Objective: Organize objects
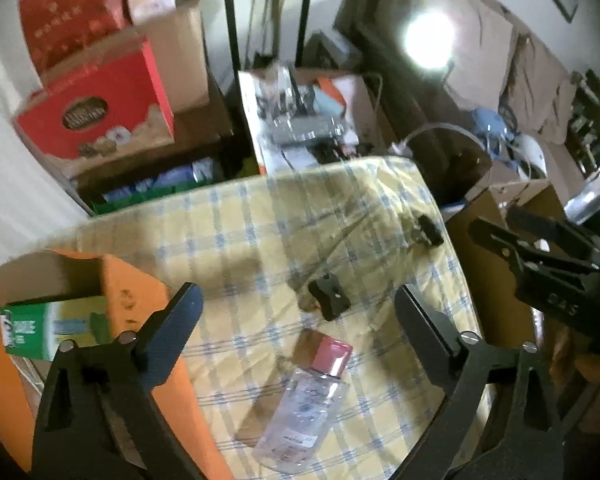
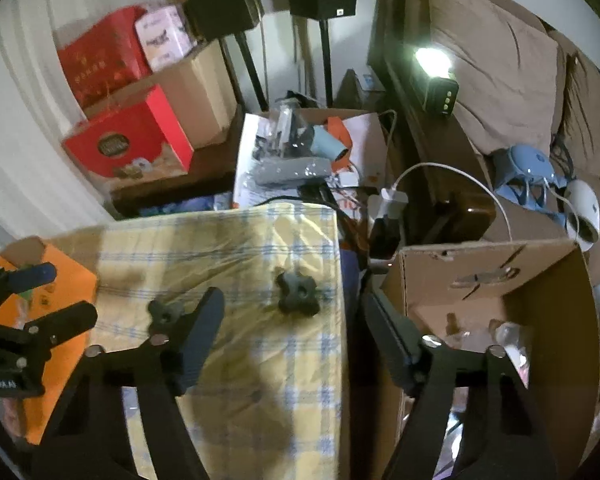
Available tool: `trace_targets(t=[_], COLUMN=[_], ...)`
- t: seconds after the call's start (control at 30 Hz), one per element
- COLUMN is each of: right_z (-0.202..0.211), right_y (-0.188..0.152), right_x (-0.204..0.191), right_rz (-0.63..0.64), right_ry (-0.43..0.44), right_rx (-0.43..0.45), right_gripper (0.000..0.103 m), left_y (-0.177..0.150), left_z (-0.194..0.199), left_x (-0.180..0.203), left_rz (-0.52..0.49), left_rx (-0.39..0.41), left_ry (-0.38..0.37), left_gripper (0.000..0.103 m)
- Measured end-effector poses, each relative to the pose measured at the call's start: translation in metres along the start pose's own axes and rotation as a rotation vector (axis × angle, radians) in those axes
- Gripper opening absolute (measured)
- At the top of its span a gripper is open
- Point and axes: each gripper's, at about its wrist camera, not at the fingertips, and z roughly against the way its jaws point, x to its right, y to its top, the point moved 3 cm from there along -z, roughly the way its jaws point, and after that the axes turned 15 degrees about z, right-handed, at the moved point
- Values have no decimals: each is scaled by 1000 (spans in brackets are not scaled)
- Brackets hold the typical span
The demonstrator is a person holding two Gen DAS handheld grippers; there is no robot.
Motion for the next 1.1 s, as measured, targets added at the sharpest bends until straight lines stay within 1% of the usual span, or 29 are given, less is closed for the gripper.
trace_targets(t=[0.07, 0.13, 0.23, 0.3, 0.43, 0.47, 0.5, 0.53, 0.6, 0.63, 0.73, 0.9, 0.93, 0.97, 1.03, 1.1], right_z=[-10, -18, -32, -38, -50, -53, -56, -58, -64, -66, -72, -81, -82, -83, -85, -87], right_y=[3, 5, 6, 5, 2, 1, 0, -1, -3, -3, -5, -6, -7, -7, -8, -9], right_x=[0, 1, 1, 0, -1, -1, -2, -3, -5, -6, -10, -10, -10, -10, -9, -8], right_rz=[11, 14, 6, 4, 5, 5, 7, 8, 19, 25, 31, 14, 9, 5, 1, -1], right_ry=[-9, -18, -22, -23, -26, -26, -26, -30, -44, -48, -45, -45, -43, -39, -44, -43], right_rx=[-20, -35, -60, -76, -99, -104, -109, -114, -127, -131, -143, -158, -159, -161, -164, -162], right_gripper=[64, 57, 49, 49, 49, 48, 45, 43, 41, 40, 39, 39, 39, 37, 30, 30], left_y=[0, -1, -2, -4, -5, -6, -7, -7, -9, -10, -15, -16, -16, -16, -15, -14], left_z=[-10, -17, -28, -36, -45, -49, -51, -54, -60, -63, -71, -82, -81, -81, -81, -80], left_x=[4, 8, 11, 12, 13, 14, 14, 14, 15, 15, 15, 11, 11, 11, 10, 10], left_rz=[0, -9, 2, 14, 23, 28, 33, 36, 28, 22, 11, 36, 36, 33, 30, 33], left_rx=[-32, -48, -77, -101, -116, -128, -136, -140, -153, -162, -176, -196, -186, -181, -171, -169], left_ry=[9, 16, 8, 4, 3, -12, -19, -13, 7, 12, 28, 29, 26, 29, 35, 12], left_gripper=[89, 89, 89, 88, 88, 88, 88, 86, 64, 62, 61, 54, 52, 47, 42, 29])
